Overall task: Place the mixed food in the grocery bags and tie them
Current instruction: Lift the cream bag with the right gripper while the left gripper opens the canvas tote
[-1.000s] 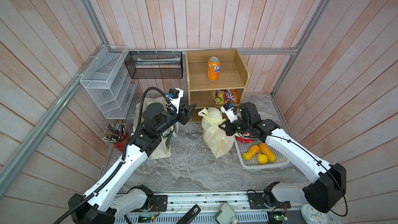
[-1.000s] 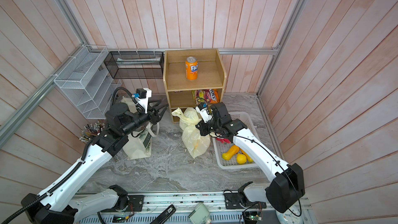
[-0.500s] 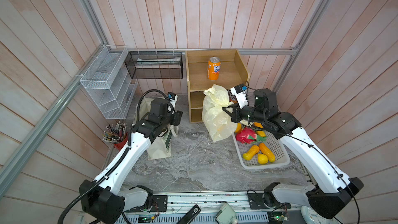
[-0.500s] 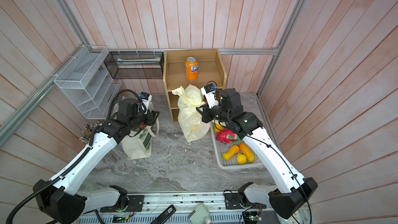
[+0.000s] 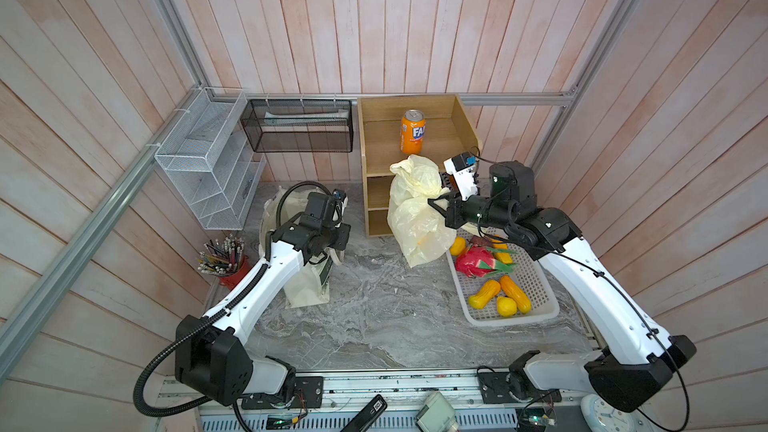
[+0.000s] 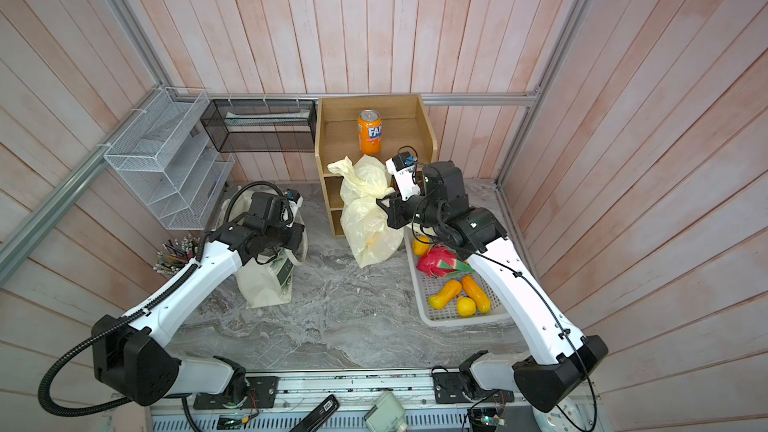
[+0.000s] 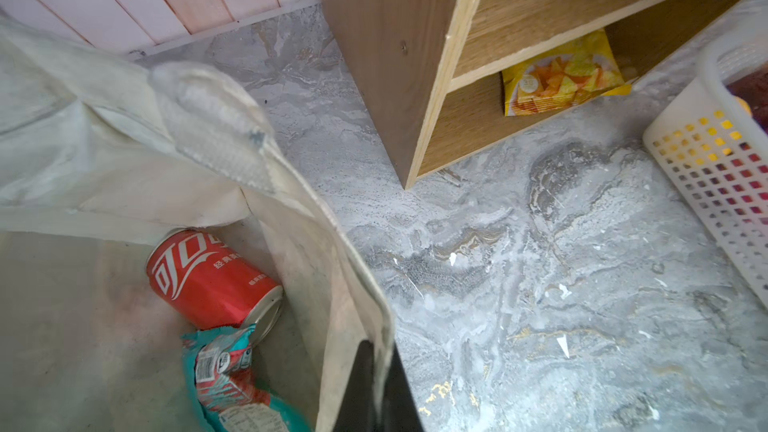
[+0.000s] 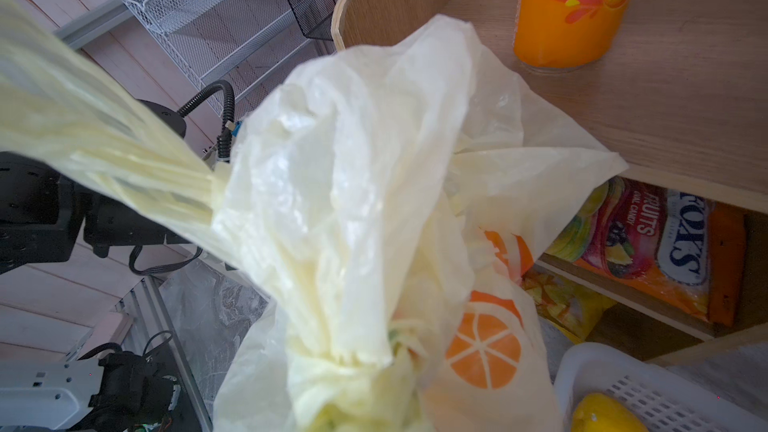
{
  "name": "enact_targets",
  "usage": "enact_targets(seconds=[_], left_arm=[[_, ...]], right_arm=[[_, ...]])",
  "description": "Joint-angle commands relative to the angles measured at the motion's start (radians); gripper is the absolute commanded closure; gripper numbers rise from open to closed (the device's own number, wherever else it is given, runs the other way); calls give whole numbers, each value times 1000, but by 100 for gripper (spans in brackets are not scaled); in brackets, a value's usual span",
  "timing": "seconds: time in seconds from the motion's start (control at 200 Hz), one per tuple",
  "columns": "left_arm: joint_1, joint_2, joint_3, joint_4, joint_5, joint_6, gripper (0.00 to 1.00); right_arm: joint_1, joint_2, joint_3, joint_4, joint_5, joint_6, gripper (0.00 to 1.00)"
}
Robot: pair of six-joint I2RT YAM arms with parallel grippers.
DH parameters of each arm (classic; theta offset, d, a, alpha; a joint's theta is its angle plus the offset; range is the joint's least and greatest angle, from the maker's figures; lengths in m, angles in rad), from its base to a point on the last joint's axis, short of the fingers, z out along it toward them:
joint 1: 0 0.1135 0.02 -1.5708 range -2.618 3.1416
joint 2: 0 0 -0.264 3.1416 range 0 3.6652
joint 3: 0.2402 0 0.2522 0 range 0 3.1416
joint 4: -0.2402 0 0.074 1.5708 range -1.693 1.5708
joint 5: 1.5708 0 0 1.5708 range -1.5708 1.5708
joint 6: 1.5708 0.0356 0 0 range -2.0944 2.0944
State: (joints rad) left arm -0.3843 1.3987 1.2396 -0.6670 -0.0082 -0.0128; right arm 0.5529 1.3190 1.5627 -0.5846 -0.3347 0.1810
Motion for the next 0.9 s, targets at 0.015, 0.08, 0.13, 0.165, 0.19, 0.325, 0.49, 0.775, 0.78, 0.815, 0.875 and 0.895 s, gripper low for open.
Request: enact_targets(seconds=[0.015,0.08,0.13,0.165,0.19,0.325,0.49,0.775,0.78,0.815,0.875,0.895], left_arm=[[-1,-22,31,-27,146,-40,100],[-2,-51,34,-14,212,-90,100],[-2,-76,34,0,258,-134,100],[-6,-93,29,17,283,-165,100],[-10,-105,24,32,296,-186,100],[-55,-127,9,96,350,-275,100],[-77,-110,-10,152,382,-305,95],[-74,-182,21,182,361,-281,63],[-73,-185,21,182,360,-281,62],[-67,-199,30,179,344,-276,61],[-49,-220,42,164,311,-263,59],[-39,-227,43,158,300,-260,58]], right_arm=[[5,7,36,-6,-9,3,100],[5,8,39,-3,-11,6,100],[4,8,40,1,-12,8,100],[4,9,43,4,-13,9,100],[4,10,47,4,-13,9,100],[4,20,60,13,-19,16,100],[5,28,76,18,-22,26,100],[5,36,123,7,-38,52,100],[5,36,124,7,-39,53,100],[5,41,140,3,-40,57,100],[12,53,169,-6,-41,61,100],[14,57,180,-10,-40,63,100]])
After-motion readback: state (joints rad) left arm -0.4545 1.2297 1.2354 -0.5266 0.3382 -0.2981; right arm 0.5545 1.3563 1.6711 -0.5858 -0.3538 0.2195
